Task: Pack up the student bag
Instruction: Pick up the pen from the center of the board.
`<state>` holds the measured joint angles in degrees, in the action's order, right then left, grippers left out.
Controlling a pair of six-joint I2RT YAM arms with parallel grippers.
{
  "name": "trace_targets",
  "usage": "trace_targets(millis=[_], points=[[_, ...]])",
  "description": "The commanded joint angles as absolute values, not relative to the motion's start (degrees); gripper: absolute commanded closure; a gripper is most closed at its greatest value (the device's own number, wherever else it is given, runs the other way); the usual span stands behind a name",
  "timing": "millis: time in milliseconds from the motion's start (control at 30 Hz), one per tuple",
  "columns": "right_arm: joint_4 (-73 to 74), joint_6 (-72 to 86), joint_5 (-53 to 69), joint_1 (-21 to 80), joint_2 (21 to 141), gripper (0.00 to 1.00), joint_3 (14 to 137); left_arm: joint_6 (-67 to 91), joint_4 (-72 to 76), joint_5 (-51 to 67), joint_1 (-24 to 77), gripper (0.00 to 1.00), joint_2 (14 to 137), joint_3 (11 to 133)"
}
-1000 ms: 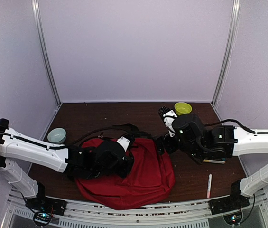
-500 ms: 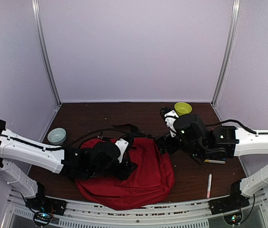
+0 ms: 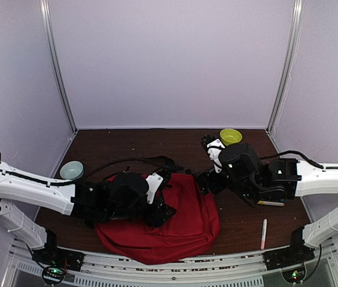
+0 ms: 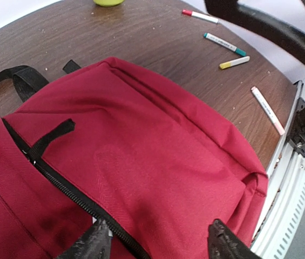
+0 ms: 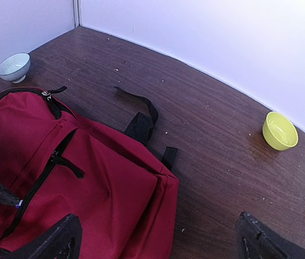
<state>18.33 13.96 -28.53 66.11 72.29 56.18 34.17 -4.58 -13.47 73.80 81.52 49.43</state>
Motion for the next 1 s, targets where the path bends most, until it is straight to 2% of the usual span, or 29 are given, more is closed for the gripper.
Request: trace_targets(millis=[0, 400, 767, 967], points=[[19.03, 15.06, -28.28, 65.83, 72.16, 0.00, 58.24, 35.21, -8.95, -14.36, 73.35, 0.34, 84.09, 53.35], [19.23, 15.30, -27.11, 65.87, 72.25, 0.00, 58.57, 37.02, -12.40, -14.54, 73.38, 0.31, 89.50, 57.73], [20.12, 14.54, -28.74, 65.84, 71.67, 0.00, 58.54, 35.80, -4.44, -0.57, 73.38, 0.39, 88.97, 56.23], [20.67, 12.42, -33.20, 65.75, 69.49, 0.00, 57.74, 35.29, -3.77, -4.26, 73.05, 0.39, 83.76, 53.49]])
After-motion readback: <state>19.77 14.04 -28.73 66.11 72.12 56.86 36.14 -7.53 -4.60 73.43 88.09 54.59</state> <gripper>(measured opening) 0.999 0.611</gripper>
